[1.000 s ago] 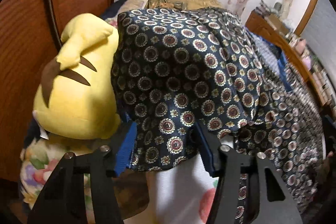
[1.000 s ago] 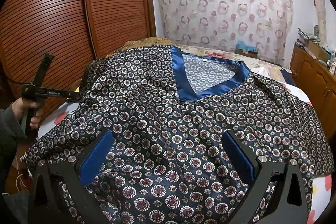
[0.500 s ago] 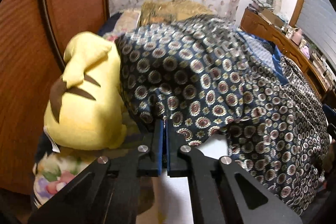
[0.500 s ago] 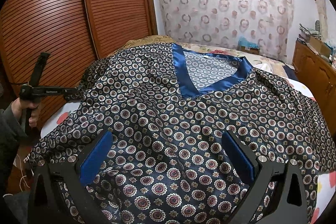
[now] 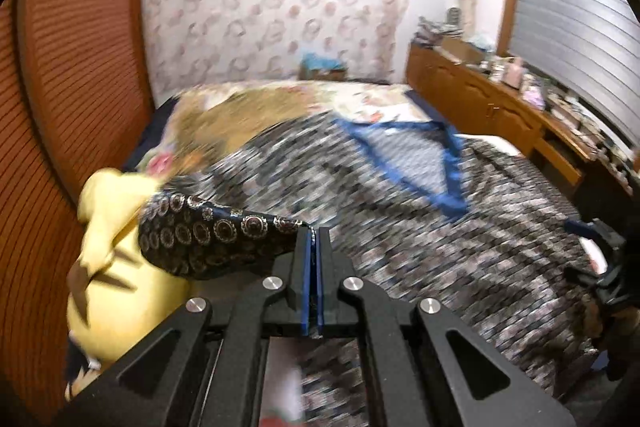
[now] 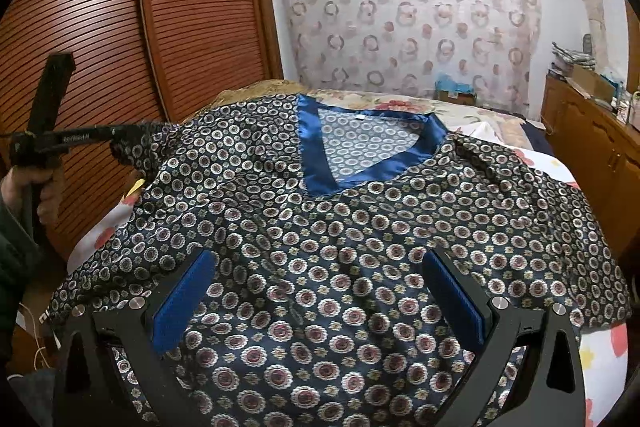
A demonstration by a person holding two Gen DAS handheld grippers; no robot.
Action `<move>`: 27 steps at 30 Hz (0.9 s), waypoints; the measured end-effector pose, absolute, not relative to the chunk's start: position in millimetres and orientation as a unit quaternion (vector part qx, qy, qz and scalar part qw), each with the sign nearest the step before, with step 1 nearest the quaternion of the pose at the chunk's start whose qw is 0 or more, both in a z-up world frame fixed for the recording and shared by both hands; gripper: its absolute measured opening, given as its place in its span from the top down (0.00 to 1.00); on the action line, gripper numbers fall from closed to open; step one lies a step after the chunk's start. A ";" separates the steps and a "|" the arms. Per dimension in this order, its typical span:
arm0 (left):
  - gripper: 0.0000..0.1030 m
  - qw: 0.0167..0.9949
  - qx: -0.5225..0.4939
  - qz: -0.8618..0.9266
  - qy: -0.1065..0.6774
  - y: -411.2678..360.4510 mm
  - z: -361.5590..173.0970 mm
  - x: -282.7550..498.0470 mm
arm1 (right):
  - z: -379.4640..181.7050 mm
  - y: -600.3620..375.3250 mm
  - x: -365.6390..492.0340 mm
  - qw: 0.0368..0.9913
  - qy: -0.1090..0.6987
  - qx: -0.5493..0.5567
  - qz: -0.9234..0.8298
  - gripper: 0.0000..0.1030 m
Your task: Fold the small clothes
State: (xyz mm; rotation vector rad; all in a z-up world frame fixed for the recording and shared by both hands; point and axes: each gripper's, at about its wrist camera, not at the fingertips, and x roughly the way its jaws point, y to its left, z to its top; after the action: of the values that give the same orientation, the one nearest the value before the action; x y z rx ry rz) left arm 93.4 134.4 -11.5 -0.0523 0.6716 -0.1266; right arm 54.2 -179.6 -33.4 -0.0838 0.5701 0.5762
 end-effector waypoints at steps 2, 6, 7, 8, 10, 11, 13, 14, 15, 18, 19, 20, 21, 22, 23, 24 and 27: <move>0.98 0.942 -0.016 -0.084 0.323 111.7 -1.6 99.1 | -32.4 -182.8 52.8 0.919 0.277 -0.038 0.279 0.00; 0.93 0.942 0.003 -0.097 0.321 80.6 9.9 101.7 | -30.9 -188.1 49.3 0.919 0.278 -0.032 0.279 0.00; 0.90 0.942 0.000 -0.105 0.320 76.6 12.3 100.0 | -30.5 -188.8 49.0 0.918 0.279 -0.032 0.280 0.00; 0.85 0.941 -0.003 -0.111 0.321 76.9 14.1 98.1 | -30.4 -189.0 47.7 0.918 0.279 -0.032 0.281 0.00; 0.57 0.942 -0.006 -0.112 0.318 78.9 17.1 91.6 | -29.5 -189.6 48.3 0.917 0.280 -0.034 0.283 0.01; 0.51 0.943 -0.008 -0.110 0.313 81.1 18.7 87.5 | -28.6 -190.1 50.6 0.915 0.281 -0.034 0.286 0.01; 0.31 0.945 -0.016 -0.104 0.309 89.2 21.0 79.8 | -27.0 -189.9 53.1 0.913 0.284 -0.033 0.292 0.01; 0.28 0.946 -0.017 -0.099 0.308 91.2 20.8 78.3 | -26.4 -189.1 54.0 0.911 0.285 -0.032 0.296 0.02; 0.25 0.947 -0.017 -0.090 0.308 94.5 19.9 75.7 | -25.4 -187.5 54.4 0.909 0.286 -0.032 0.300 0.03; 0.25 0.949 -0.020 -0.061 0.309 112.3 14.0 65.5 | -19.7 -181.5 58.8 0.903 0.287 -0.035 0.317 0.09; 0.25 0.949 -0.022 -0.052 0.309 119.2 11.1 61.1 | -16.8 -177.8 61.1 0.901 0.286 -0.036 0.325 0.13; 0.25 0.950 -0.025 -0.044 0.308 125.2 8.1 58.3 | -13.8 -174.1 63.0 0.899 0.285 -0.038 0.331 0.20; 0.25 0.950 -0.029 -0.037 0.307 130.5 5.3 54.4 | -10.9 -169.9 65.6 0.897 0.283 -0.040 0.338 0.23; 0.25 0.951 -0.034 -0.029 0.307 136.6 2.3 50.7 | -7.7 -164.1 68.9 0.894 0.282 -0.044 0.345 0.27; 0.25 0.951 -0.039 -0.020 0.307 143.3 -1.4 45.8 | -5.0 -157.5 72.4 0.892 0.280 -0.048 0.351 0.31; 0.25 0.951 -0.042 -0.013 0.306 147.2 -3.7 42.1 | -2.8 -151.7 76.7 0.890 0.279 -0.053 0.358 0.32; 0.25 0.952 -0.049 0.005 0.301 160.2 -10.1 29.1 | 5.0 -125.0 93.2 0.880 0.276 -0.066 0.381 0.33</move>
State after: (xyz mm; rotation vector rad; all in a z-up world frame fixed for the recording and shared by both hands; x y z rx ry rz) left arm 29.1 160.2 -10.1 -0.0997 0.6111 0.0097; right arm 93.2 -125.0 5.0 -0.1382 0.5751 0.7938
